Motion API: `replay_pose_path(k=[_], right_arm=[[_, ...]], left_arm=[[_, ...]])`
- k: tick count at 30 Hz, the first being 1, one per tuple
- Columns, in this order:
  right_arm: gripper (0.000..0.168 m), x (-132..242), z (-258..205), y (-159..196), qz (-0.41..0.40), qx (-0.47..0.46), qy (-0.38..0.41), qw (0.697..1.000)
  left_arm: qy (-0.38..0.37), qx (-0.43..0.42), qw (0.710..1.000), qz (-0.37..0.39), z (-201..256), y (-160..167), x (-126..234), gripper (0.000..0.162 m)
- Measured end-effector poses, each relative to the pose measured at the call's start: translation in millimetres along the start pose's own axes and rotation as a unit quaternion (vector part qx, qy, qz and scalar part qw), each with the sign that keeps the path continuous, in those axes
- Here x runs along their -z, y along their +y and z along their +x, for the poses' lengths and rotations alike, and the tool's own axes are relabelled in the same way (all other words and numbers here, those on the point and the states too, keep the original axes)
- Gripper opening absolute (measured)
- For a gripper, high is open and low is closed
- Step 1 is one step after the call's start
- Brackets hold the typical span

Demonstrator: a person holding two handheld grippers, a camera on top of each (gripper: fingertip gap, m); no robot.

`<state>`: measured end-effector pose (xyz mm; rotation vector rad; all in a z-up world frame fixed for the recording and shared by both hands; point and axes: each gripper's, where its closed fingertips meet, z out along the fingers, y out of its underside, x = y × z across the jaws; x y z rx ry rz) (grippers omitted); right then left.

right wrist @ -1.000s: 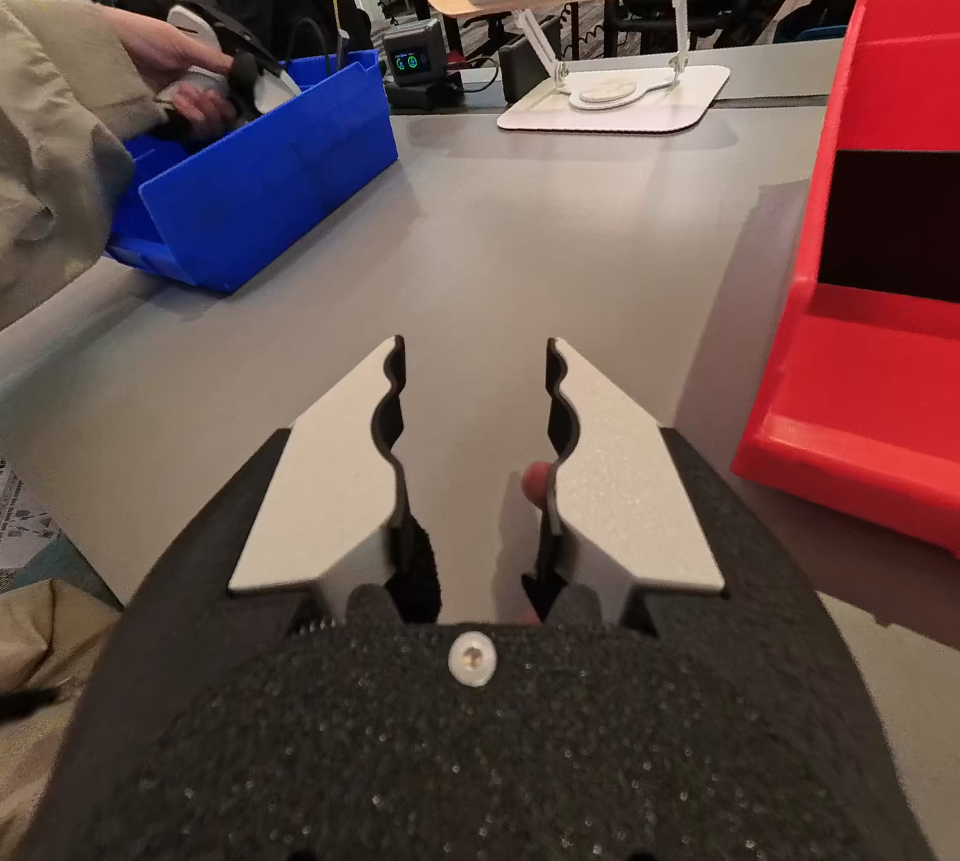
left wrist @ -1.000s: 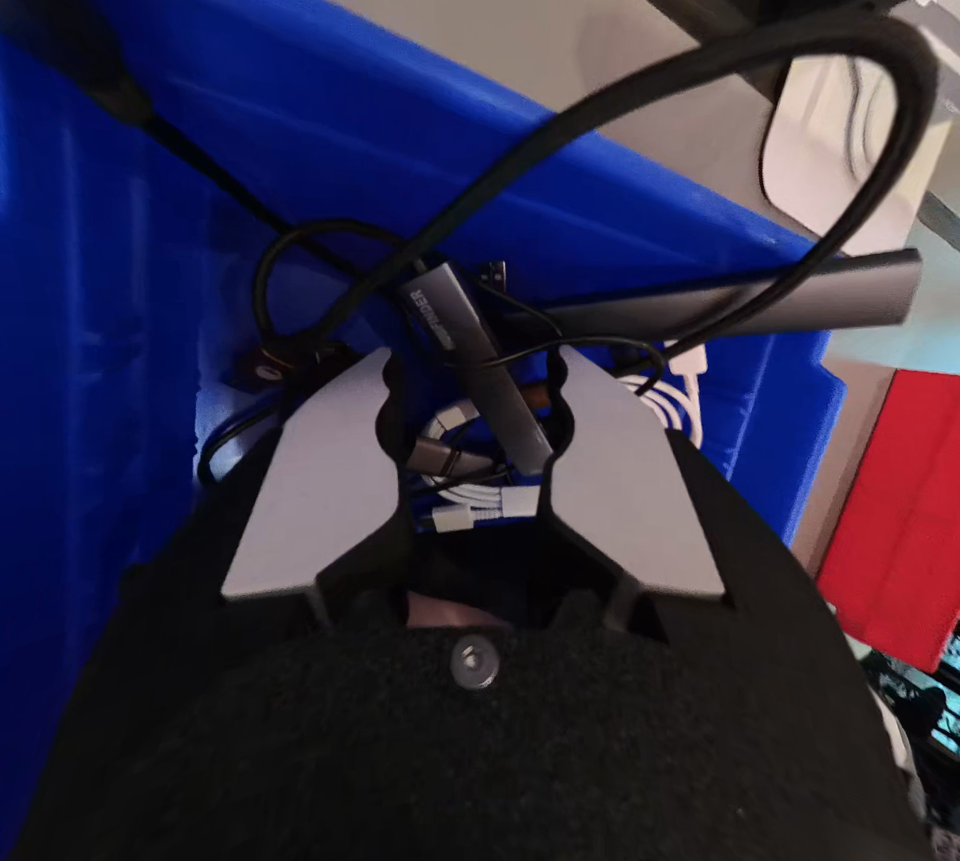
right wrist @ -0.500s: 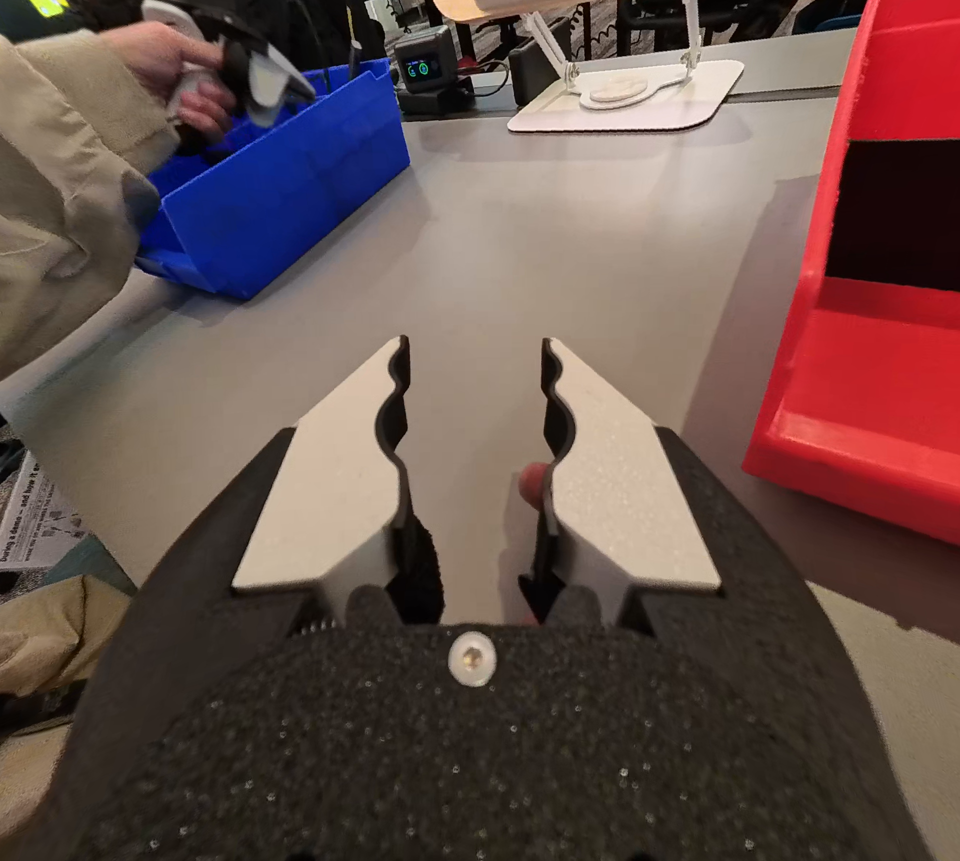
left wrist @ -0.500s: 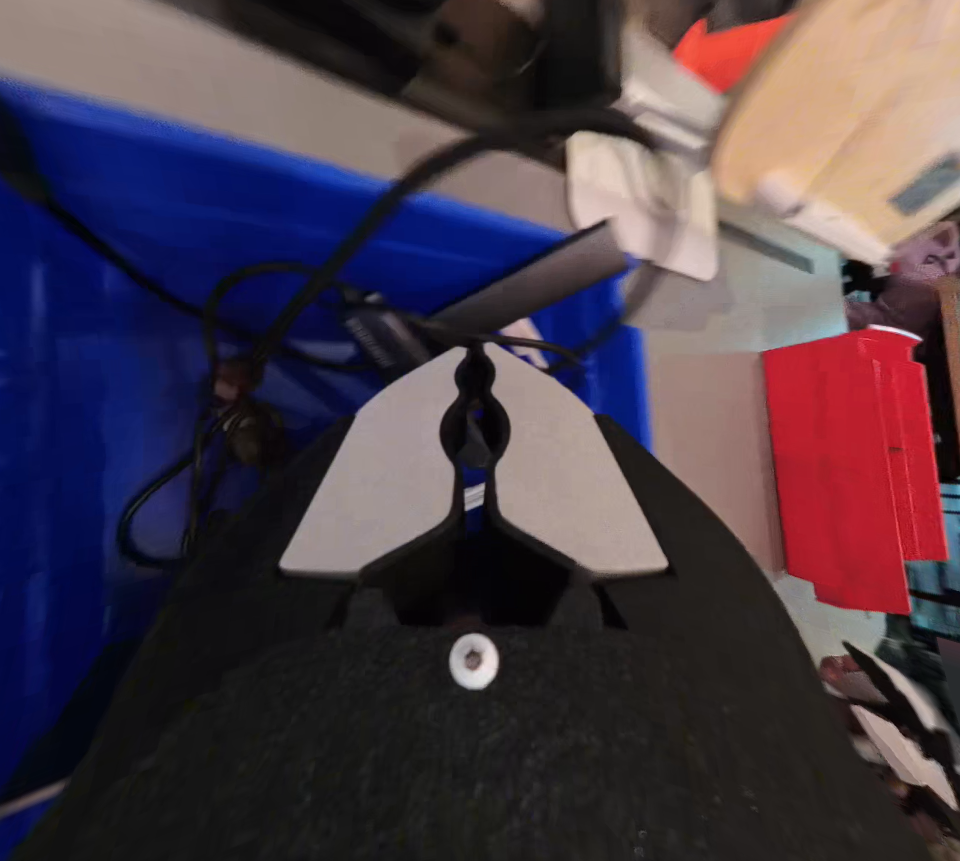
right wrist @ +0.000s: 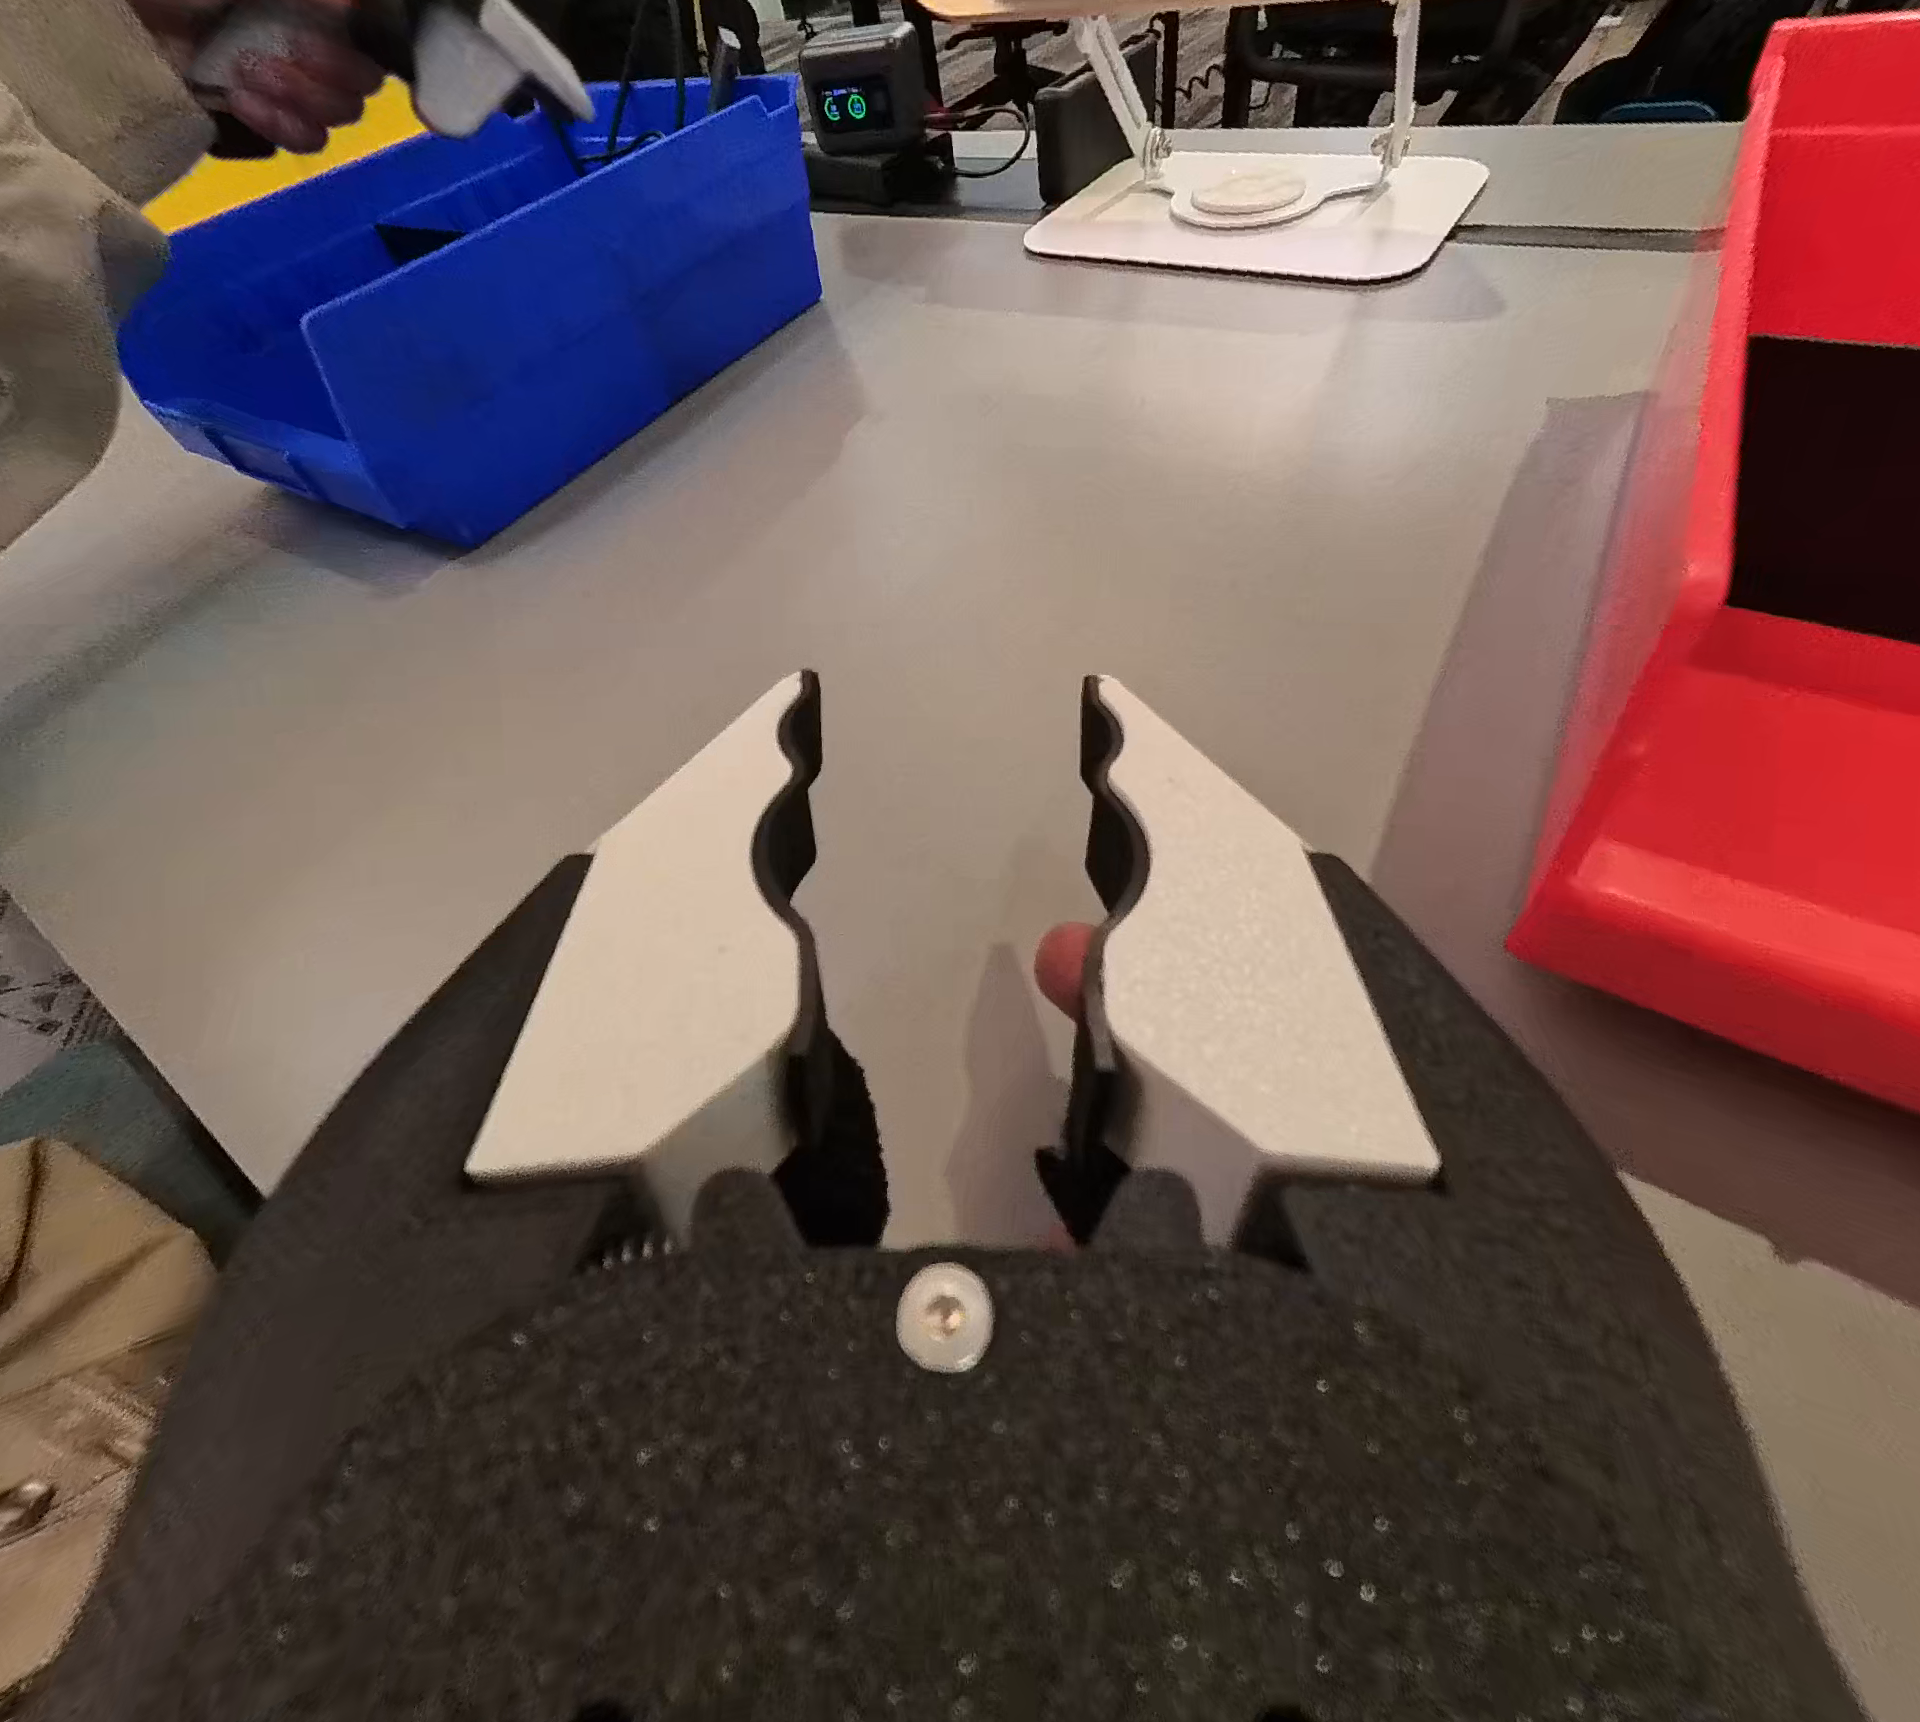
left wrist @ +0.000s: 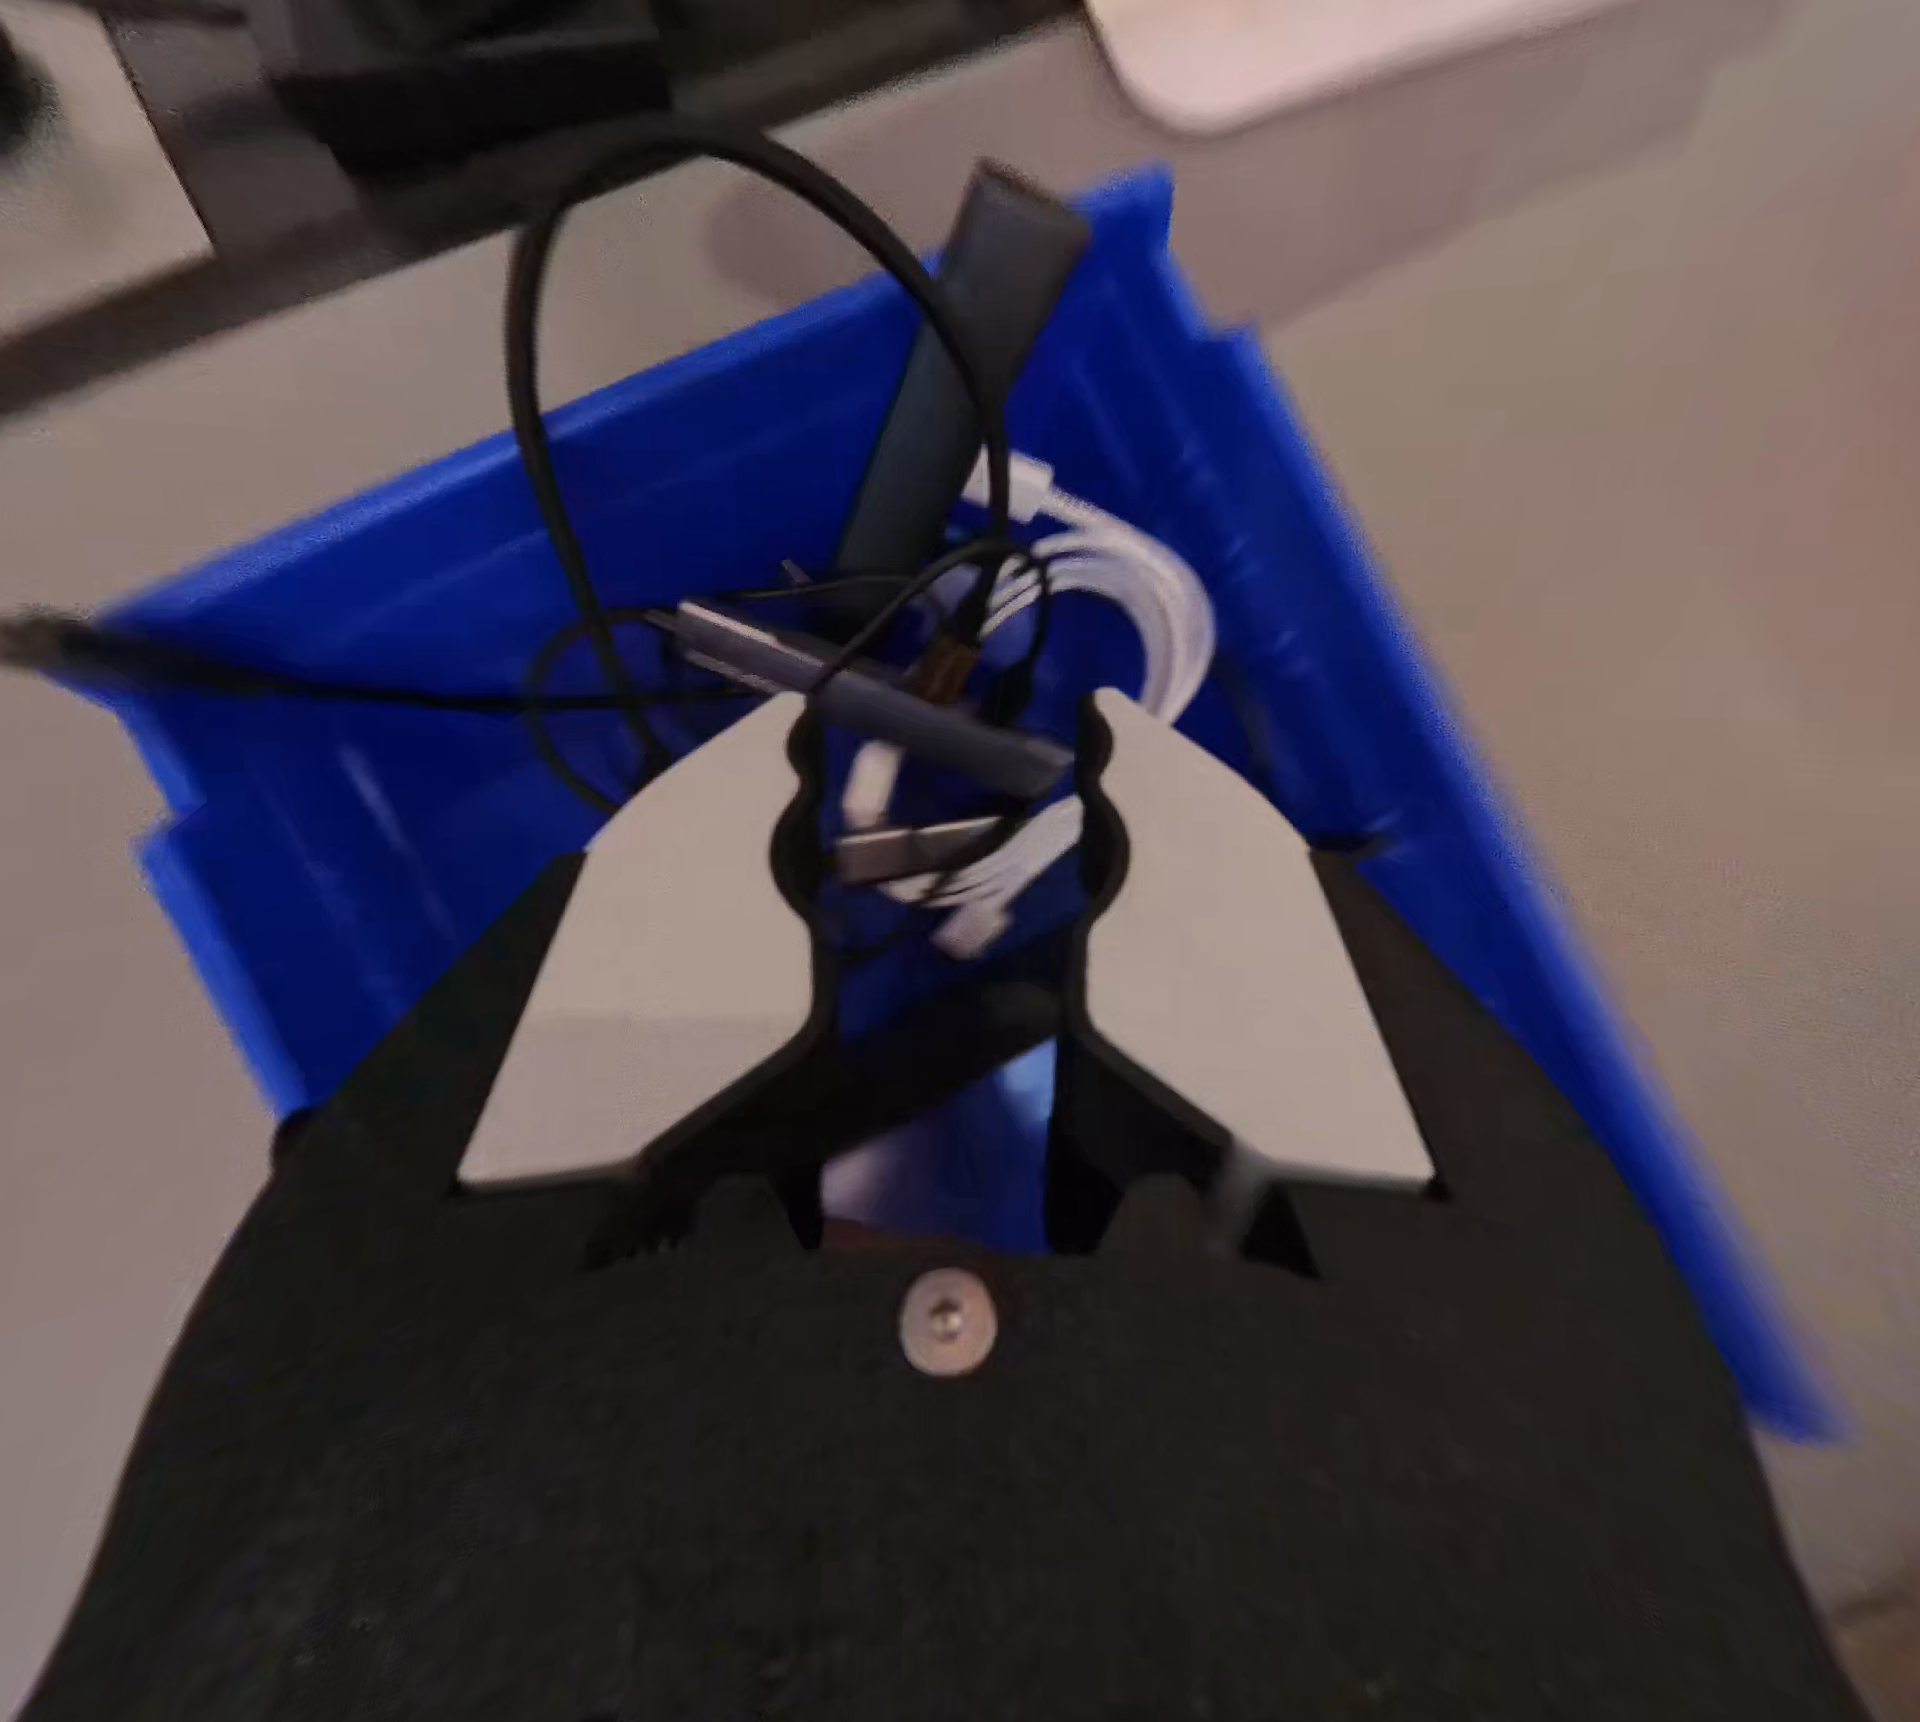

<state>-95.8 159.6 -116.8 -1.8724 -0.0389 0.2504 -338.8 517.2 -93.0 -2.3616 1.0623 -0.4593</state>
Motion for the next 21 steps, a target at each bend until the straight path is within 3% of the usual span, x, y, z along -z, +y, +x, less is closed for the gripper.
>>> replay_pose_path(k=[2, 3, 4, 6, 8, 11, 18, 21], right_arm=[[0.049, -0.7, -0.1, 1.1, -0.002, 0.002, -0.001, 1.000], [0.049, -1.3, -1.0, 1.9, -0.005, -0.001, -0.005, 1.000], [0.049, -2.1, -1.2, 3.0, -0.008, -0.008, -0.009, 1.000], [0.049, -3.0, 0.3, 4.6, -0.013, -0.014, -0.010, 1.000], [0.049, -2.9, 1.5, 5.0, -0.014, -0.016, -0.009, 1.000], [0.049, -3.3, 0.4, 5.5, -0.015, -0.018, -0.015, 1.000], [0.049, -4.2, -3.1, 8.9, -0.024, -0.023, -0.031, 0.999], [0.049, -3.2, -5.5, 8.4, -0.023, -0.026, -0.037, 0.999]], left_arm=[[-0.081, -0.142, 0.986, -0.040, -22.6, 7.5, -10.7, 0.054], [-0.117, -0.180, 0.975, -0.062, -33.9, 11.9, -14.6, 0.053], [-0.129, -0.166, 0.973, -0.091, -40.3, 18.0, -19.4, 0.052], [-0.118, -0.029, 0.985, -0.121, -44.1, 22.6, -26.6, 0.050], [-0.059, 0.126, 0.987, -0.084, -33.4, 14.1, -29.1, 0.044], [0.035, 0.281, 0.956, -0.073, -17.3, 14.2, -37.4, 0.048], [0.032, 0.350, 0.931, -0.094, -26.0, 30.1, -54.4, 0.057], [0.046, 0.383, 0.919, -0.083, -27.9, 26.8, -62.4, 0.047]])
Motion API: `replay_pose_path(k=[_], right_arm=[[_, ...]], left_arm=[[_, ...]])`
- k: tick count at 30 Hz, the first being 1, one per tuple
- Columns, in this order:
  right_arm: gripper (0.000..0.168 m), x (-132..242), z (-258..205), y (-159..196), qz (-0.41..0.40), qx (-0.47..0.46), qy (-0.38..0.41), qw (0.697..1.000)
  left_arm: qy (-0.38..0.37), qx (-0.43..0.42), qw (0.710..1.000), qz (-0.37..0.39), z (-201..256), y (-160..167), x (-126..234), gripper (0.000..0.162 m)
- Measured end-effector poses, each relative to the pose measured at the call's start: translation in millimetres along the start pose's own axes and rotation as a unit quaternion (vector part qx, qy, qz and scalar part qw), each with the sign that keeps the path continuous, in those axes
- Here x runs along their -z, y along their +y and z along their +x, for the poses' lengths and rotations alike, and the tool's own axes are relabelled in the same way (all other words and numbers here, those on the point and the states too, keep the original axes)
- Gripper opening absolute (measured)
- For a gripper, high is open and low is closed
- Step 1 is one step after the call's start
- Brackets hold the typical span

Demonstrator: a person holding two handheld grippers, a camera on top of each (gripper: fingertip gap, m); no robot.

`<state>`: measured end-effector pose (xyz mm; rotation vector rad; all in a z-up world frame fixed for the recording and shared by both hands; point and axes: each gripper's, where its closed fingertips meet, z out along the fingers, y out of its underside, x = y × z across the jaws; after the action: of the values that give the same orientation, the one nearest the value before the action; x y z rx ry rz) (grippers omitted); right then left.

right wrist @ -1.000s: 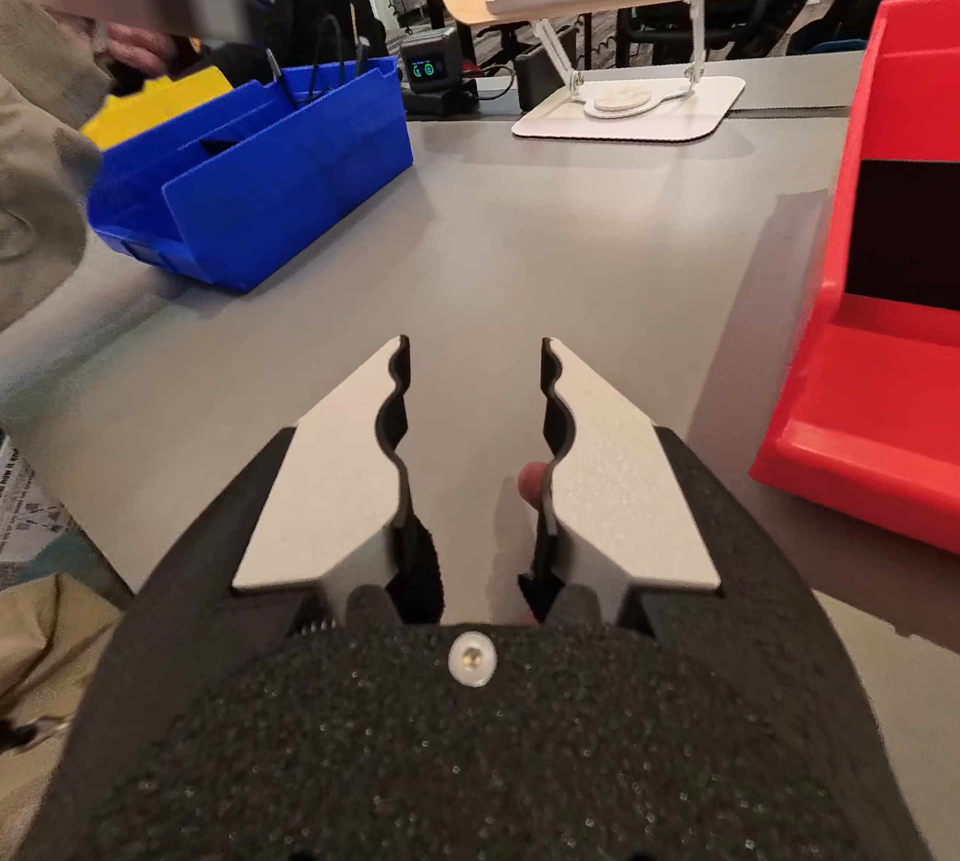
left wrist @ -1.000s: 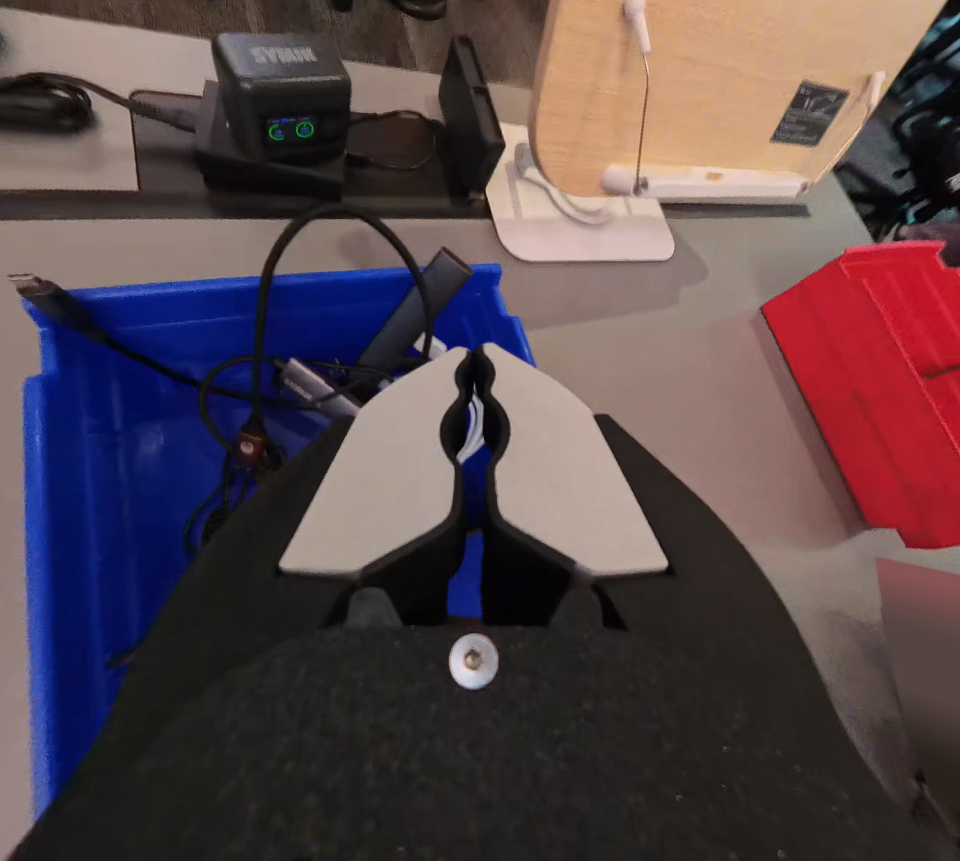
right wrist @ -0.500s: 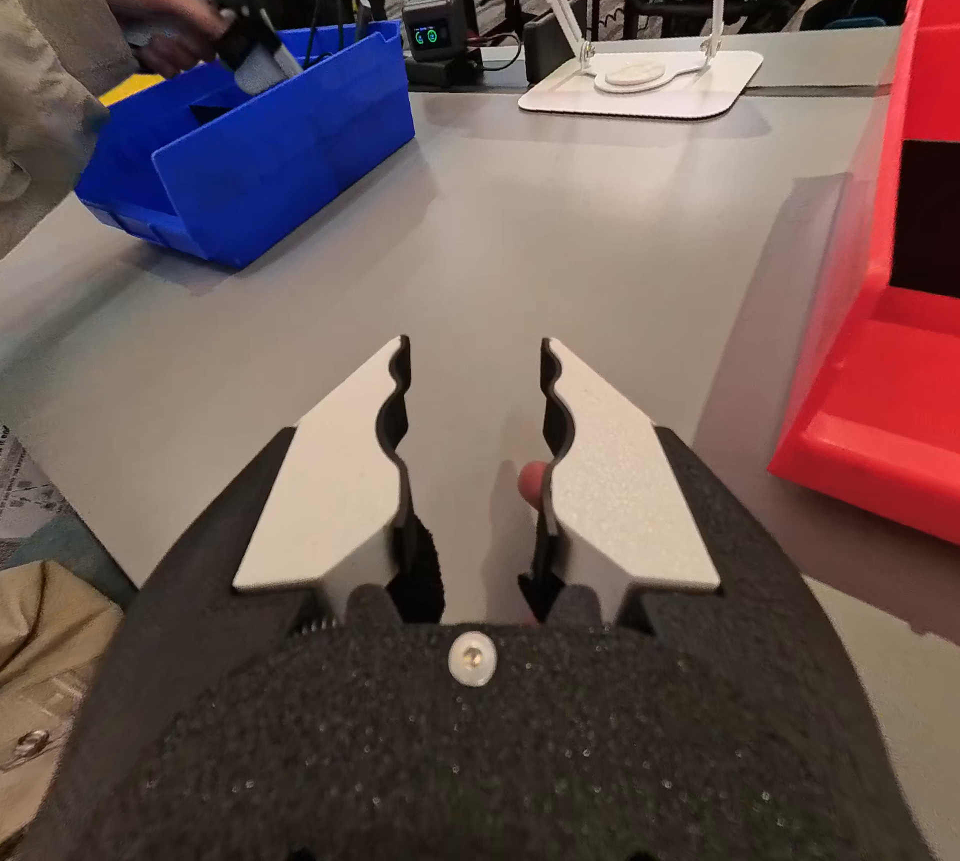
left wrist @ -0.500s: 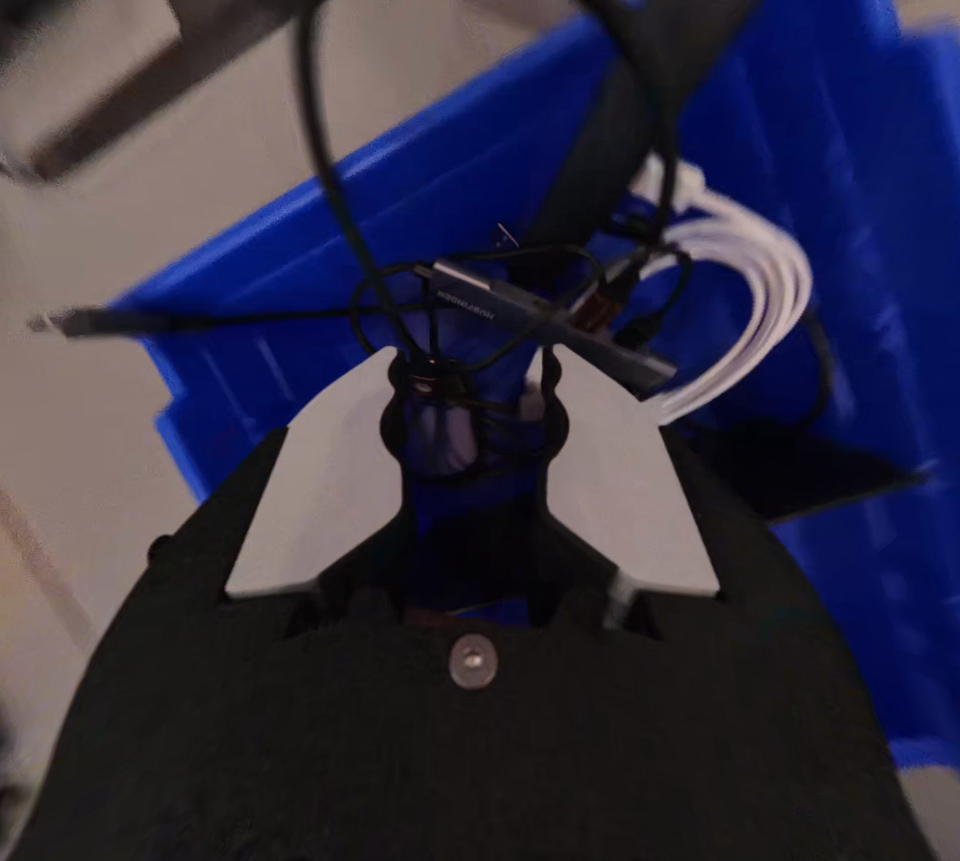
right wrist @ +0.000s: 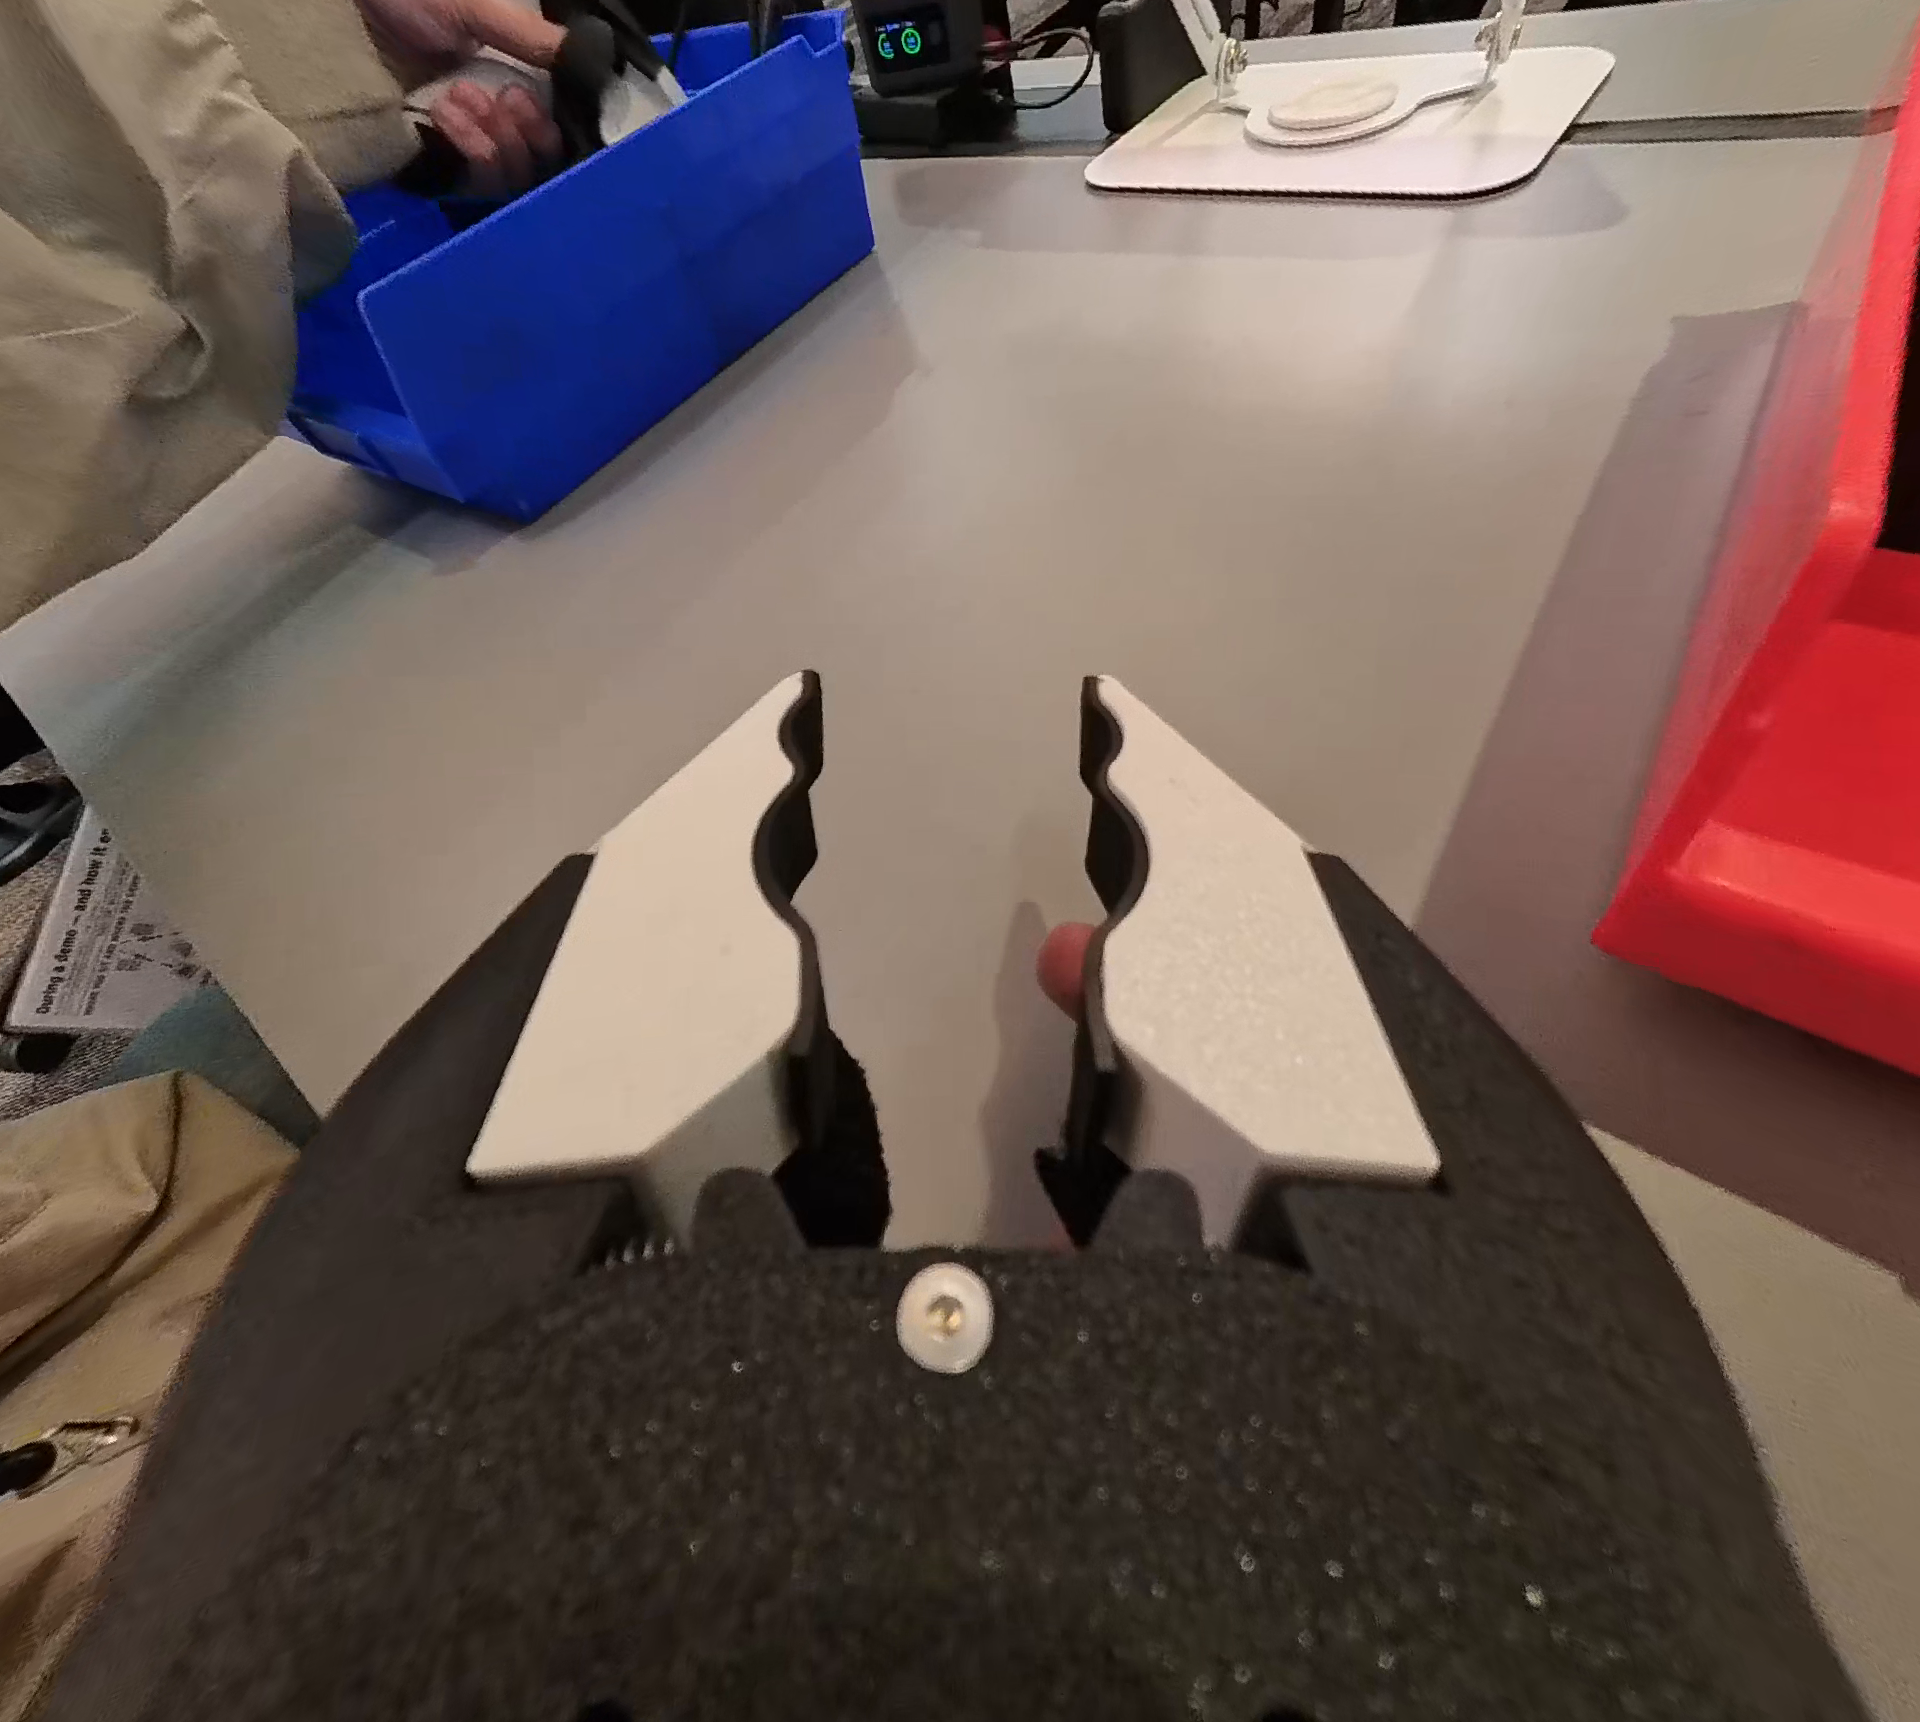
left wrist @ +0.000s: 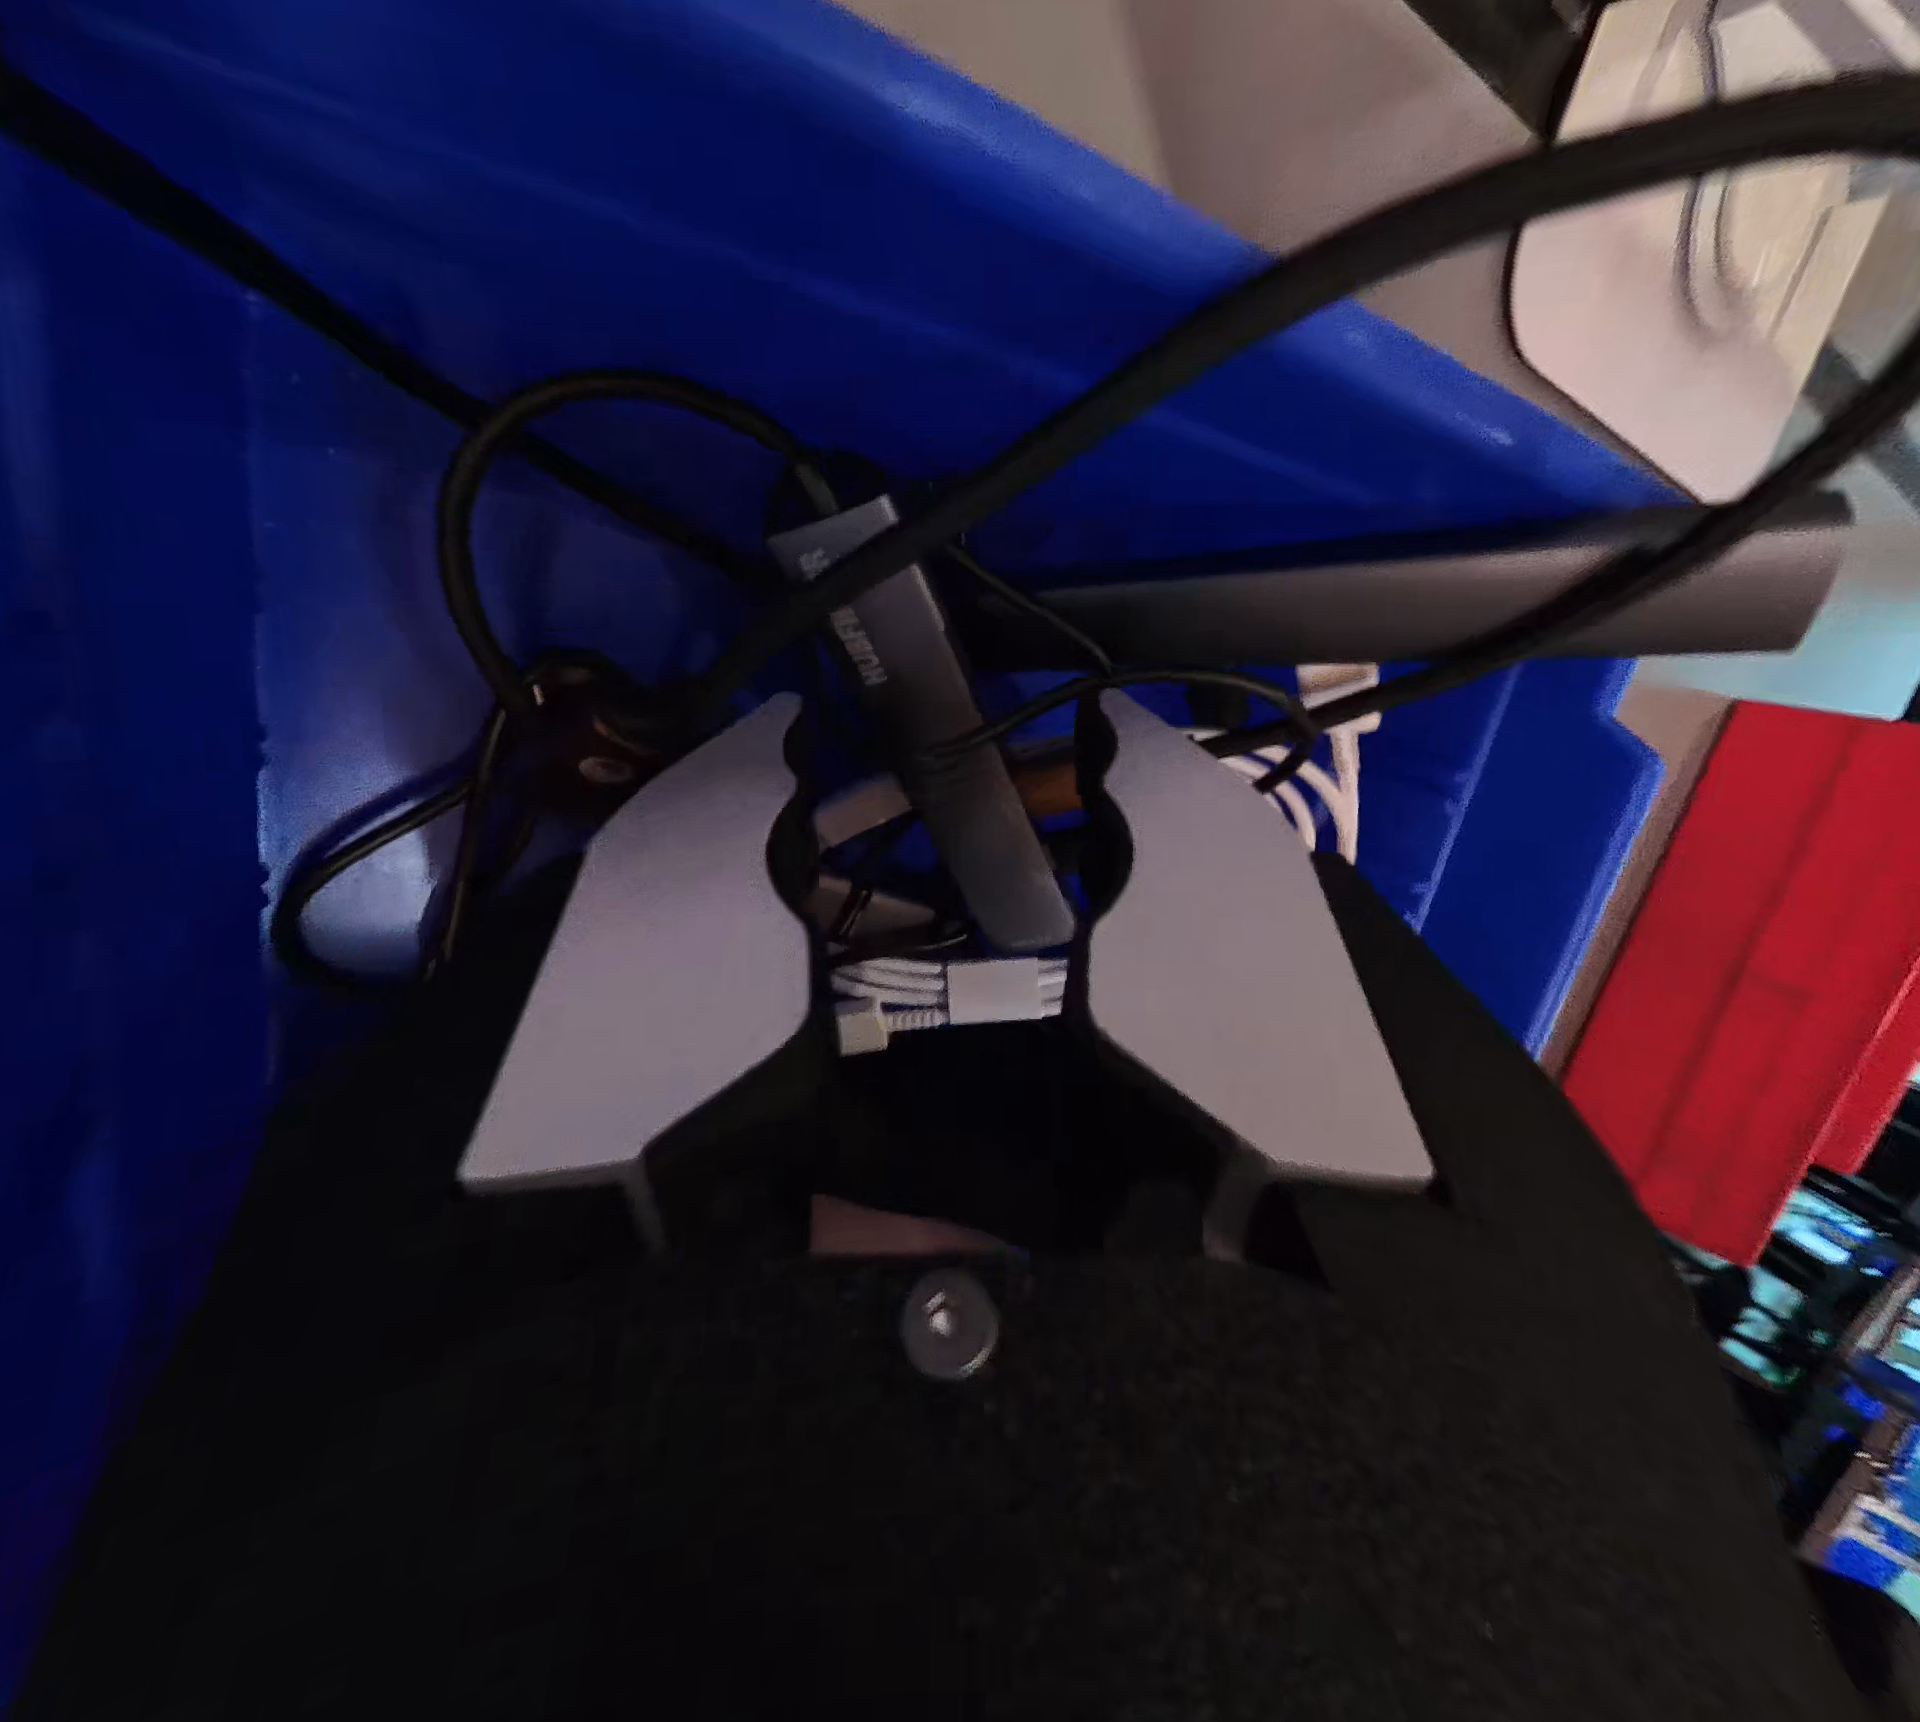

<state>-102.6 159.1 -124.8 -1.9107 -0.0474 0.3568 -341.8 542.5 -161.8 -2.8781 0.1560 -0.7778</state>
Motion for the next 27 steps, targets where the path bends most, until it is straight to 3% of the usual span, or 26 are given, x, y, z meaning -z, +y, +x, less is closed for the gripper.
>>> replay_pose_path(k=[3, 5, 8, 13, 19, 23, 27], right_arm=[[0.049, 0.7, -0.9, -0.6, 0.001, -0.002, -0.002, 1.000], [0.048, 0.9, -0.9, -0.8, 0.001, -0.003, -0.003, 1.000], [0.048, 0.7, -1.4, -0.9, 0.001, -0.005, -0.006, 1.000], [0.047, 0.4, -1.7, -1.6, 0.003, 0.001, -0.003, 1.000], [0.048, 0.3, -4.2, -7.6, 0.020, 0.025, 0.012, 0.999], [0.047, -2.4, -14.1, -13.3, 0.026, 0.057, 0.004, 0.998], [0.048, -4.4, -29.6, -36.5, 0.050, 0.068, -0.005, 0.996]], left_arm=[[0.012, 0.025, 1.000, -0.002, -0.5, -0.8, -5.8, 0.041], [-0.004, 0.007, 1.000, 0.016, -3.2, -5.5, -4.3, 0.026], [-0.003, -0.019, 0.999, 0.034, -1.7, -6.2, 0.5, 0.026], [0.027, -0.121, 0.983, 0.134, 26.1, -9.2, 34.8, 0.024], [0.080, -0.305, 0.916, 0.248, 114.1, 22.8, 112.5, 0.024], [0.123, -0.442, 0.836, 0.299, 193.9, 66.5, 175.2, 0.023], [0.196, -0.489, 0.785, 0.326, 254.7, 116.9, 211.6, 0.023]])
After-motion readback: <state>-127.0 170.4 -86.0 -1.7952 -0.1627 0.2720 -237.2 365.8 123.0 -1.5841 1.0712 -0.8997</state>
